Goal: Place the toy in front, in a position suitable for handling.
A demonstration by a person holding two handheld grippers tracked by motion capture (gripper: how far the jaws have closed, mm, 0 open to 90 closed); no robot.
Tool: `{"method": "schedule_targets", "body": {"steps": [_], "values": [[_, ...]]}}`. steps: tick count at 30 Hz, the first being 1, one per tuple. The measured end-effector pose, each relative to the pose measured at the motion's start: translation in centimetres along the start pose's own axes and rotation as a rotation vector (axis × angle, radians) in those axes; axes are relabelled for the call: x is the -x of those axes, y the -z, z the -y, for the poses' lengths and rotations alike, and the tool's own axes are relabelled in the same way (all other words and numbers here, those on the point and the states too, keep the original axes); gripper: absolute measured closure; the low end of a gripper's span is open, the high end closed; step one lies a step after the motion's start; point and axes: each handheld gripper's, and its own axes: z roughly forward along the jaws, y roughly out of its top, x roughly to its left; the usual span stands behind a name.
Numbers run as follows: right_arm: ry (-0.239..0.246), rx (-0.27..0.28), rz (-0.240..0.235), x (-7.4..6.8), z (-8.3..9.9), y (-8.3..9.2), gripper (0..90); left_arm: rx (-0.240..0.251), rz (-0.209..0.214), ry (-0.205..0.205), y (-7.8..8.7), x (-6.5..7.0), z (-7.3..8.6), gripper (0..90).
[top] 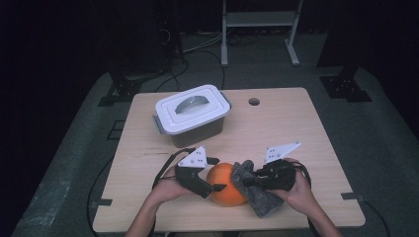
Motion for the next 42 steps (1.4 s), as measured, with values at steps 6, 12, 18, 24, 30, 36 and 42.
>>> {"method": "schedule_targets", "body": {"steps": [6, 12, 18, 24, 30, 36, 42], "values": [[-0.028, 0.003, -0.001, 0.5, 1.5, 0.8, 74.2, -0.001, 0.065, 0.041, -0.9, -0.6, 0.8, 8.9], [-0.065, 0.015, -0.009, 1.0, 3.0, 1.5, 74.0, 0.011, 0.125, 0.06, -2.0, -0.6, 1.4, 14.2], [-0.082, -0.03, 0.029, 1.4, 3.8, 1.9, 73.7, 0.021, 0.121, 0.061, -1.8, -0.5, 1.4, 25.9], [-0.063, 0.005, 0.053, 0.9, 2.5, 2.7, 74.1, 0.028, 0.051, 0.034, -1.0, -0.1, 0.6, 40.5], [-0.007, 0.097, 0.03, -0.1, -1.0, 3.0, 74.1, 0.003, 0.008, -0.004, -0.5, 0.5, -0.2, 42.2], [0.032, 0.057, 0.048, -0.6, -2.1, 1.5, 74.1, -0.014, -0.007, -0.014, -0.3, 0.6, -0.1, 42.1], [-0.008, 0.049, 0.033, 0.1, -0.7, 1.2, 74.2, -0.017, -0.021, -0.011, 0.0, 0.3, -0.1, 42.6]]}}
